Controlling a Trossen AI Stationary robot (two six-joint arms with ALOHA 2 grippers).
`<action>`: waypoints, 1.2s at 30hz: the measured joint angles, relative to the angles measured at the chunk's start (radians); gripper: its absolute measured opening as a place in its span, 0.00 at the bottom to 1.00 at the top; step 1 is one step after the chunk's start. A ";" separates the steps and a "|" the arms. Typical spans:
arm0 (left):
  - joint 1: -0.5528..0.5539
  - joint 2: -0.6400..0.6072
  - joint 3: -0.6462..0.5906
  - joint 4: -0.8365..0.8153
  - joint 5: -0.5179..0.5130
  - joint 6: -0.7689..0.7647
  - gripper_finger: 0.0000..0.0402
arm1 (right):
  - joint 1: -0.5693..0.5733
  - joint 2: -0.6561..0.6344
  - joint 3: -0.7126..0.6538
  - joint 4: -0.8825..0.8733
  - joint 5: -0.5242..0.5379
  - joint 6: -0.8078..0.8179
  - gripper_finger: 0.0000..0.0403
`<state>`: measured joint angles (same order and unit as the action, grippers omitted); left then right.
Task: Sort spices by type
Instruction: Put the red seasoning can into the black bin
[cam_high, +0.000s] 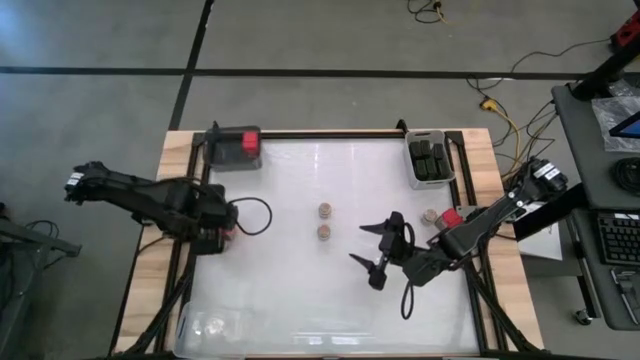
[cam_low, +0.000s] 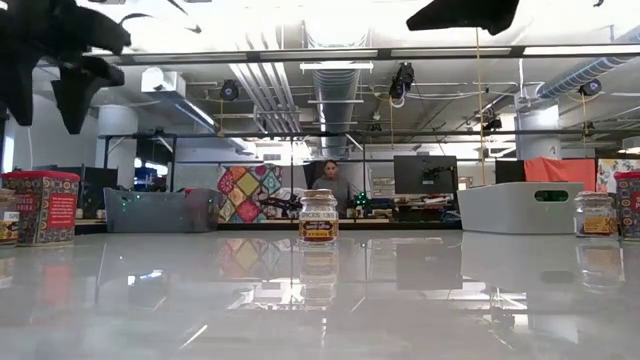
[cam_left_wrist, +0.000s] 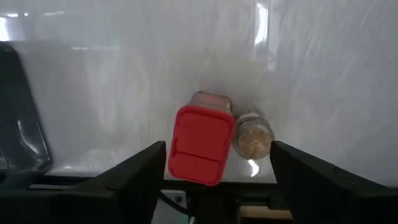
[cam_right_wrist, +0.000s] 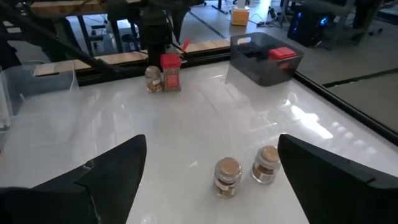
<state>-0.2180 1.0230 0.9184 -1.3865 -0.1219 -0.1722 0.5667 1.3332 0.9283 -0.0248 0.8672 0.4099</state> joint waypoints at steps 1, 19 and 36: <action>0.000 0.010 -0.007 -0.001 0.000 0.010 0.69 | 0.000 0.006 0.000 0.005 0.000 0.000 0.88; 0.120 0.168 -0.093 0.068 0.035 0.093 0.72 | 0.000 0.012 0.000 0.008 -0.008 0.002 0.89; 0.167 0.345 -0.088 0.057 0.009 0.094 0.72 | 0.006 0.012 0.000 0.002 -0.042 0.012 0.89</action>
<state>-0.0512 1.3684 0.8303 -1.3297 -0.1127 -0.0779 0.5731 1.3449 0.9283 -0.0230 0.8249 0.4217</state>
